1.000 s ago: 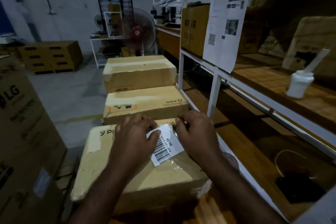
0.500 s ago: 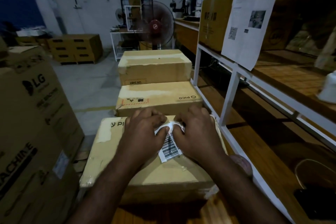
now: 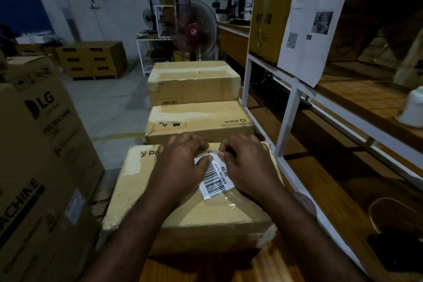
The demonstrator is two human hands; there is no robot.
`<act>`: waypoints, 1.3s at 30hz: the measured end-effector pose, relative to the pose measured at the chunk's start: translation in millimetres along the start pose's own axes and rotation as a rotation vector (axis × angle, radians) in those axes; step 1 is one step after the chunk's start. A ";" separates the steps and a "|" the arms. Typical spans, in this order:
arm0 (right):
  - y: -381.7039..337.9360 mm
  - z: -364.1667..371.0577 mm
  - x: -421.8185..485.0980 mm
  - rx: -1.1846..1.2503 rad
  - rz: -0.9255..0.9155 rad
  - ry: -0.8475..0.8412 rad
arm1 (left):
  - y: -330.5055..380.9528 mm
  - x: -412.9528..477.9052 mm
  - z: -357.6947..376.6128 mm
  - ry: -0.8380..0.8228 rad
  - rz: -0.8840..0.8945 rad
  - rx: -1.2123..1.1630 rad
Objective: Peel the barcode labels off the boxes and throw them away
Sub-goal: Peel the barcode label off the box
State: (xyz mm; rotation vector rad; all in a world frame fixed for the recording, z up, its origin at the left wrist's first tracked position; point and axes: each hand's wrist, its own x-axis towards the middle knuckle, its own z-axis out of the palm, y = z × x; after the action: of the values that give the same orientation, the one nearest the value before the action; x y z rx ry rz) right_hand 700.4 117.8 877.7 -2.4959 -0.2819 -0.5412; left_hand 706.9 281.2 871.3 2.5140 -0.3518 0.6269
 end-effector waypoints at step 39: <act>17.7 7.7 38.1 0.329 0.075 -0.262 | -13.9 30.4 -7.2 -0.205 -0.228 -0.723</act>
State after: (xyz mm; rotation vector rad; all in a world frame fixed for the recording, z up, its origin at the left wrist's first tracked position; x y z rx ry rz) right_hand 742.5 110.8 879.9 -2.2410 -0.3447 -0.1220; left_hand 735.5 293.0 886.0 1.8778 -0.2909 0.1081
